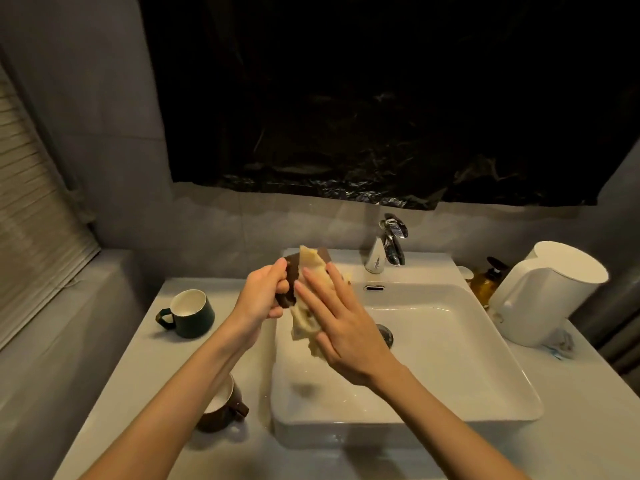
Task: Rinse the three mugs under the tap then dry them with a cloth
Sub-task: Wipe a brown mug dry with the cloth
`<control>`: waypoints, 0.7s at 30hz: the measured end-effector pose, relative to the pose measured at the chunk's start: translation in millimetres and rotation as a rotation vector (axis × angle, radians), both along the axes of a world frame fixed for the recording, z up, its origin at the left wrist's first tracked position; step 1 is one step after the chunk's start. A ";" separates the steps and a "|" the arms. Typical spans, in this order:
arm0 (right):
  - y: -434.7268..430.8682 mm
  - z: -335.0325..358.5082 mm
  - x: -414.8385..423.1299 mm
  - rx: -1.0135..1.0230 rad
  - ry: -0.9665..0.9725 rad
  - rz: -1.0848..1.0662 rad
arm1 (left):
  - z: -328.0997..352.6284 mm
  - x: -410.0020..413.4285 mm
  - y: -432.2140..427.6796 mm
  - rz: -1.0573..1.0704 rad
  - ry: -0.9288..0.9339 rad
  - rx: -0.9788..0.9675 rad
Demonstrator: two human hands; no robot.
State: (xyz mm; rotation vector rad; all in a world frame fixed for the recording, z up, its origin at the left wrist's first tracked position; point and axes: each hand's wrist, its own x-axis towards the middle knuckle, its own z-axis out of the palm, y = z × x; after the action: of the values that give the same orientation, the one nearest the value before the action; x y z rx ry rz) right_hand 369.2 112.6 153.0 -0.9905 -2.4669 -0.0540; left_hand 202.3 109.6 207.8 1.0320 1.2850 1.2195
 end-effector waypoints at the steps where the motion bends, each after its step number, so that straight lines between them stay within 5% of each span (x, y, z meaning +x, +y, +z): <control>1: 0.1 -0.2 -0.2 0.004 -0.001 0.009 | -0.7 -2.1 0.0 -0.005 0.007 -0.007; 8: 22.5 18.5 -24.0 -0.347 0.462 -0.116 | -0.8 -8.1 -6.4 -0.026 0.006 0.013; 14: 6.7 13.0 -23.6 -0.147 0.234 -0.015 | 0.5 -14.8 -7.8 -0.064 0.012 0.038; 19: 27.6 21.7 -22.7 -0.426 0.616 -0.074 | -1.0 -16.7 -7.8 -0.086 0.012 0.082; 21: 18.8 13.4 -16.7 -0.428 0.624 -0.072 | -2.0 -18.5 -7.2 -0.071 -0.034 0.080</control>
State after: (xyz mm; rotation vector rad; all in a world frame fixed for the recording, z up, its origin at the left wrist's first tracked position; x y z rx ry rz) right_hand 352.4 131.4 166.4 -1.0619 -1.8926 0.6802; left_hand 183.8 102.4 205.8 1.1003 1.1720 1.2372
